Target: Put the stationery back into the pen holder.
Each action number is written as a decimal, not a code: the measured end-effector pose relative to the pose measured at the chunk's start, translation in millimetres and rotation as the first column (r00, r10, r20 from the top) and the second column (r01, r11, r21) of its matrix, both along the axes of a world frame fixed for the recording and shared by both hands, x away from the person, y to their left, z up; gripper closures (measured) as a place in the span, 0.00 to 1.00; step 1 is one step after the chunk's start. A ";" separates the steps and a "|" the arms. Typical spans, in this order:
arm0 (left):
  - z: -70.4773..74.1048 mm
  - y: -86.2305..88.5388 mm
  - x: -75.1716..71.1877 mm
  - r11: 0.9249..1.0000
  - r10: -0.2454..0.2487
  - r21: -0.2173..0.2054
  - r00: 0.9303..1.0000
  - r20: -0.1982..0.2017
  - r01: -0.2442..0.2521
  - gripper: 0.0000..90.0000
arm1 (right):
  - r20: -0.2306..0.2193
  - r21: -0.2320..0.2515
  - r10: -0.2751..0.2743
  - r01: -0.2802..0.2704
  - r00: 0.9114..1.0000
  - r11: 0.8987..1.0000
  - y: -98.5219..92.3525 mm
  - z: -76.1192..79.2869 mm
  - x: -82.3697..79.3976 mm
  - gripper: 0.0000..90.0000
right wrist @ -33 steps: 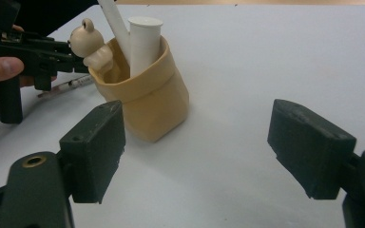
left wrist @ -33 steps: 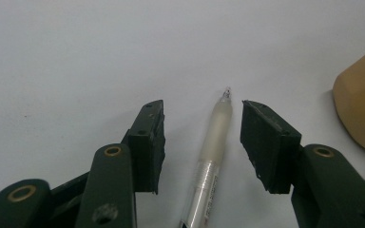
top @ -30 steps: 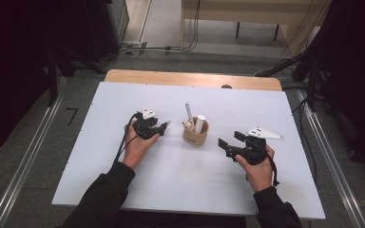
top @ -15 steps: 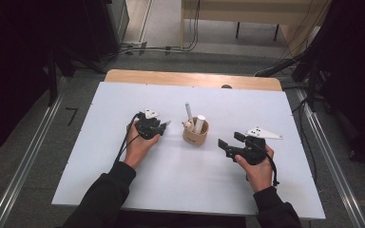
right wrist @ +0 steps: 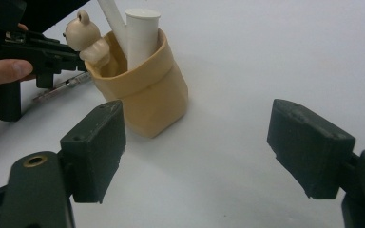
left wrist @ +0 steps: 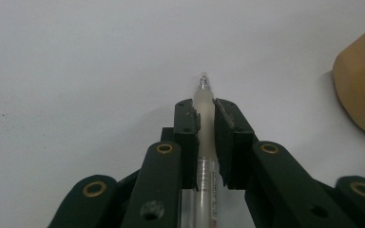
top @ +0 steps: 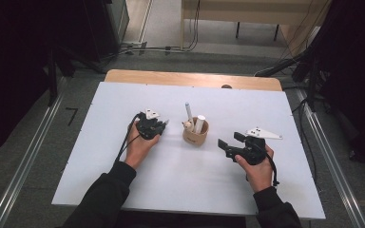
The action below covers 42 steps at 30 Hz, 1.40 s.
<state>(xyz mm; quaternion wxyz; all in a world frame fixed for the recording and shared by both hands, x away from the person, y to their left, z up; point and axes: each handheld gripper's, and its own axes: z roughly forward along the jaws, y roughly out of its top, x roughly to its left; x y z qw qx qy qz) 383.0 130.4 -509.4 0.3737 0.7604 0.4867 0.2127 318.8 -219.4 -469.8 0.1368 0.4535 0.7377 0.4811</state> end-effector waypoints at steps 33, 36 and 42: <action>24.0 11.4 -32.3 0.968 -0.046 -0.243 0.998 0.047 0.056 0.91 | 0.002 0.002 0.006 -0.006 1.000 1.000 2.7 -0.2 -2.5 0.21; 26.4 11.0 -36.1 0.959 -0.054 -0.277 0.998 0.039 0.062 0.91 | 0.004 0.002 0.012 -0.012 1.000 1.000 4.1 -0.2 -3.0 0.21; 34.2 9.0 -42.4 0.948 -0.073 -0.305 0.996 0.056 0.087 0.91 | 0.003 0.000 0.019 -0.019 1.000 1.000 6.1 0.1 -4.0 0.21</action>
